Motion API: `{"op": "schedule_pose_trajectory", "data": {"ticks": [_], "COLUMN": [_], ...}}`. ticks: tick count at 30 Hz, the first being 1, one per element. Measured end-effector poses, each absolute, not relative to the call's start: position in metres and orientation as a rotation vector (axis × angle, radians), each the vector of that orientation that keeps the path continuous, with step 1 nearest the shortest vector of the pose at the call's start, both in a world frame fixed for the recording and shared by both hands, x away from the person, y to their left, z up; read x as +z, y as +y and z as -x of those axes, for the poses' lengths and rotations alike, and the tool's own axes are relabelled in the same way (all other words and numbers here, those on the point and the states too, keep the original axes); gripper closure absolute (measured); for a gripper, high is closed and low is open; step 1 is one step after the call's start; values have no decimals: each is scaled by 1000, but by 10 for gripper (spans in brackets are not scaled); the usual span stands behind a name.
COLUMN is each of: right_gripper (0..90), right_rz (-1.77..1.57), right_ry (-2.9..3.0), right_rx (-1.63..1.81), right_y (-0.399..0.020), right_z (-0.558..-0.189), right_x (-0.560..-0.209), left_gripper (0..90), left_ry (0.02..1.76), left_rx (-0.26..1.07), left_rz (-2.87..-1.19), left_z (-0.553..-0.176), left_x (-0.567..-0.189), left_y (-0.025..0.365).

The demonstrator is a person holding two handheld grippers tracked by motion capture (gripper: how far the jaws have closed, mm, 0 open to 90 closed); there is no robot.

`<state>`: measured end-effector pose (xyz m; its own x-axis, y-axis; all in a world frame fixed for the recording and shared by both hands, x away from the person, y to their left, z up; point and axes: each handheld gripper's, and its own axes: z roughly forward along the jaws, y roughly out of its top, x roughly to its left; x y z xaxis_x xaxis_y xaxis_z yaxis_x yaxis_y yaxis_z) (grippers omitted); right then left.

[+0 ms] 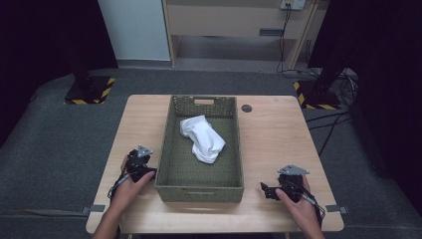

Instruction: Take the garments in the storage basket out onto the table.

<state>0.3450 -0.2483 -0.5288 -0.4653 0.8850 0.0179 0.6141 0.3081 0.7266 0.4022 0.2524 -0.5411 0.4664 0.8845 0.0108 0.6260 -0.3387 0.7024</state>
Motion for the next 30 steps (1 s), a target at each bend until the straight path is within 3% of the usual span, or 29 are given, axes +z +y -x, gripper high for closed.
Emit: {"op": "schedule_pose_trajectory", "data": {"ticks": [30], "right_gripper": [43], "right_rz": [-1131], "right_ry": [2223], "right_rx": [1069], "right_y": [-215], "right_z": [-330], "right_x": [-437], "left_gripper": [0], "left_ry": [1248], "left_rx": [526], "left_rz": [-2083], "left_z": [-402], "left_x": [-541], "left_y": [252]}}
